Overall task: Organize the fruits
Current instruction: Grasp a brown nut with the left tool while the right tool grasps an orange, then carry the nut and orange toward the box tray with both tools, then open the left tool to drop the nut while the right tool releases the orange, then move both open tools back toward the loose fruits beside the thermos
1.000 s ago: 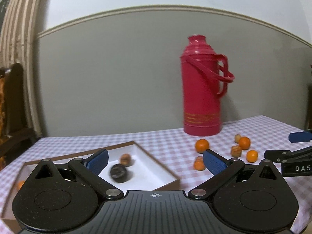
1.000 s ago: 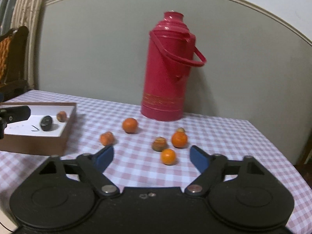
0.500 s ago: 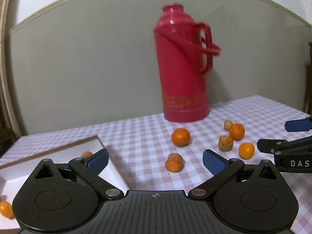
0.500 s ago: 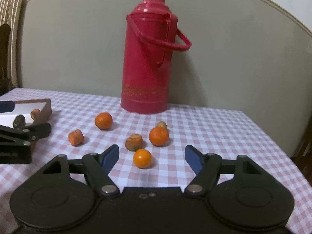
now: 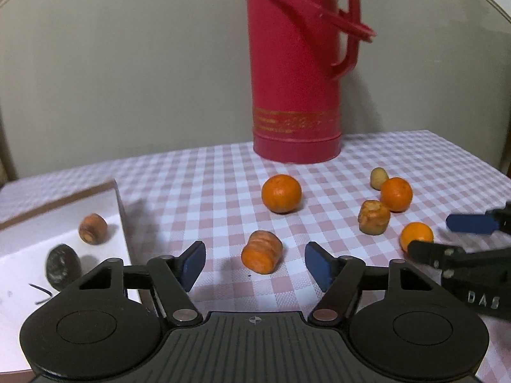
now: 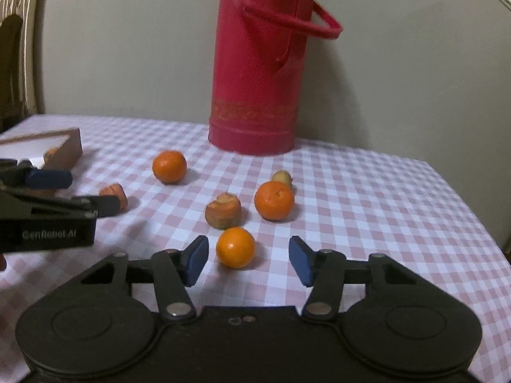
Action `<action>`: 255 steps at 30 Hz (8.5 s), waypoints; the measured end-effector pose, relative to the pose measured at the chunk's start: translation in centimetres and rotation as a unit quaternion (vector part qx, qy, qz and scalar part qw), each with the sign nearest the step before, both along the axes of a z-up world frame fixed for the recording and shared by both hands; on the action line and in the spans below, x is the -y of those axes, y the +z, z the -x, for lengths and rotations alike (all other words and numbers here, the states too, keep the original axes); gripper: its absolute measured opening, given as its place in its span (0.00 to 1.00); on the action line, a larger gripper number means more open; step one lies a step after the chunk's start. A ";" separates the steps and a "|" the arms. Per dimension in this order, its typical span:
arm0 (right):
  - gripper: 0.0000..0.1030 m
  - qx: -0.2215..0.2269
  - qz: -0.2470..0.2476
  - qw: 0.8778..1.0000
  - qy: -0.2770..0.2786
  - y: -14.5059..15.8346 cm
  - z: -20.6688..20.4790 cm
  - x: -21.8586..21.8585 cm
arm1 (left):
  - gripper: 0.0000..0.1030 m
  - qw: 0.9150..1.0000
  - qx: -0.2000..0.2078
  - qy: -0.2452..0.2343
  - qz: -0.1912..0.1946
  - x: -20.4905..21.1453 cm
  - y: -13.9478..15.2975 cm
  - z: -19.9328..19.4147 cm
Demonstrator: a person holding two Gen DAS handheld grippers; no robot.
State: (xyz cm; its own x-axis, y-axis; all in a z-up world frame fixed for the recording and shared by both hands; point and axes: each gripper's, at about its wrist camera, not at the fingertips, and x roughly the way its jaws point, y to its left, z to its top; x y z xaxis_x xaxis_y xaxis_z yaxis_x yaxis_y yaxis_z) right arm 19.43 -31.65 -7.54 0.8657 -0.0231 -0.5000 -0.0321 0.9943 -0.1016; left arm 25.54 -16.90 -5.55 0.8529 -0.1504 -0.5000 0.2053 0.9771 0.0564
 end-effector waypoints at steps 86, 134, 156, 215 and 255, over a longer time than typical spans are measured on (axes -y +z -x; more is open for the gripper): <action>0.21 0.114 -0.037 0.963 0.243 5.6 8.7 -21.8 | 0.30 0.968 0.098 0.231 -0.009 -26.3 4.9 16.1; 0.94 0.043 -0.057 0.980 0.185 5.6 -7.6 -23.2 | 1.00 0.960 0.080 0.269 0.009 -29.7 4.2 3.6; 0.94 0.091 -0.051 0.982 0.156 5.5 -0.3 -20.3 | 1.00 0.971 0.067 0.228 0.015 -27.0 4.4 9.3; 0.94 0.140 0.018 0.987 0.077 4.0 15.7 -9.6 | 1.00 0.987 0.120 0.103 -0.014 -16.0 3.9 19.6; 0.94 0.143 0.005 0.989 -0.038 3.7 12.9 -1.4 | 1.00 0.993 0.114 -0.010 -0.013 -3.0 3.2 12.1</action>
